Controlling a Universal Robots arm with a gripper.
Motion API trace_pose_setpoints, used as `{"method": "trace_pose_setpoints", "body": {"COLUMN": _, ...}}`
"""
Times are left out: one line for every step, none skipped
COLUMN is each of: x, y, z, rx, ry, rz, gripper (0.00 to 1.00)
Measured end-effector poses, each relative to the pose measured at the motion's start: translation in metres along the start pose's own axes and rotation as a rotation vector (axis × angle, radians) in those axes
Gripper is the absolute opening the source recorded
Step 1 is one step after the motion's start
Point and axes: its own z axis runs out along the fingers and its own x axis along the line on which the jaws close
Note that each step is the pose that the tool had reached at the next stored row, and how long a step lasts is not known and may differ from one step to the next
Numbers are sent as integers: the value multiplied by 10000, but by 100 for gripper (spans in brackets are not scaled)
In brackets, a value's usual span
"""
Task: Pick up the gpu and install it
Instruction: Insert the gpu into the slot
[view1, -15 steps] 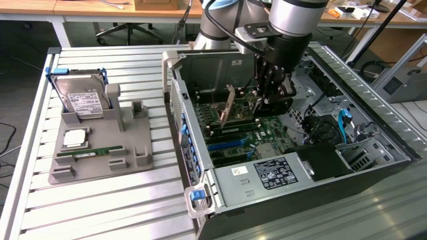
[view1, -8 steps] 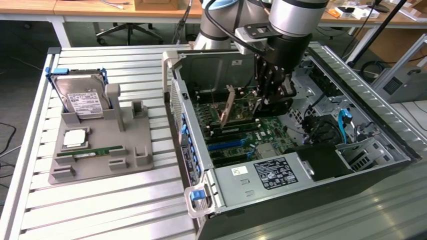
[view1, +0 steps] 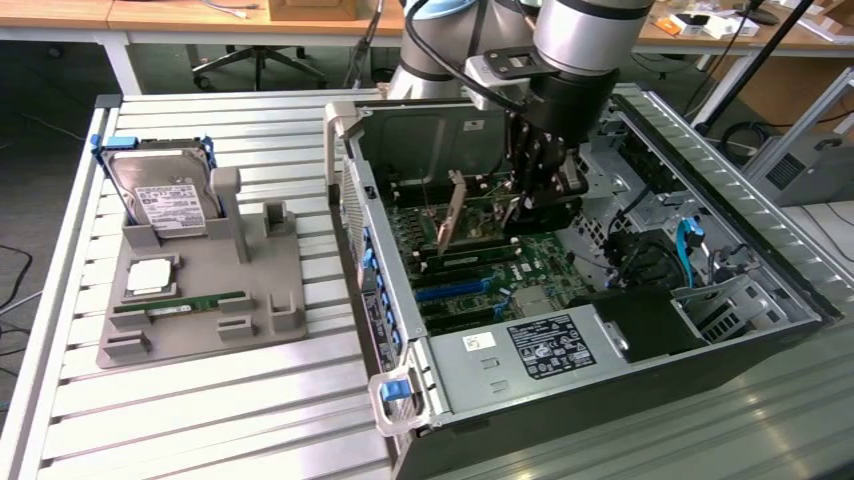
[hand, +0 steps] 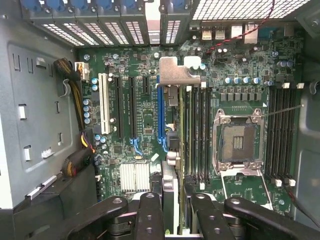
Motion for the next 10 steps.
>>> {"method": "trace_pose_setpoints", "body": {"x": 2, "y": 0, "z": 1, "rx": -10, "ry": -569, "rz": 35, "gripper": 27}}
{"method": "trace_pose_setpoints", "body": {"x": 4, "y": 0, "z": 1, "rx": -14, "ry": -655, "rz": -53, "gripper": 27}}
{"method": "trace_pose_setpoints", "body": {"x": 5, "y": 0, "z": 1, "rx": -15, "ry": -658, "rz": -112, "gripper": 27}}
{"method": "trace_pose_setpoints", "body": {"x": 10, "y": 18, "z": 2, "rx": -15, "ry": -659, "rz": -112, "gripper": 27}}
{"method": "trace_pose_setpoints", "body": {"x": 17, "y": 30, "z": 3, "rx": -15, "ry": -659, "rz": -113, "gripper": 27}}
{"method": "trace_pose_setpoints", "body": {"x": 24, "y": 35, "z": 5, "rx": -16, "ry": -658, "rz": -112, "gripper": 27}}
{"method": "trace_pose_setpoints", "body": {"x": 30, "y": 39, "z": 6, "rx": -15, "ry": -659, "rz": -112, "gripper": 27}}
{"method": "trace_pose_setpoints", "body": {"x": 33, "y": 41, "z": 7, "rx": -15, "ry": -659, "rz": -112, "gripper": 27}}
{"method": "trace_pose_setpoints", "body": {"x": 35, "y": 42, "z": 7, "rx": -16, "ry": -658, "rz": -112, "gripper": 27}}
{"method": "trace_pose_setpoints", "body": {"x": 43, "y": 45, "z": 9, "rx": -15, "ry": -659, "rz": -112, "gripper": 27}}
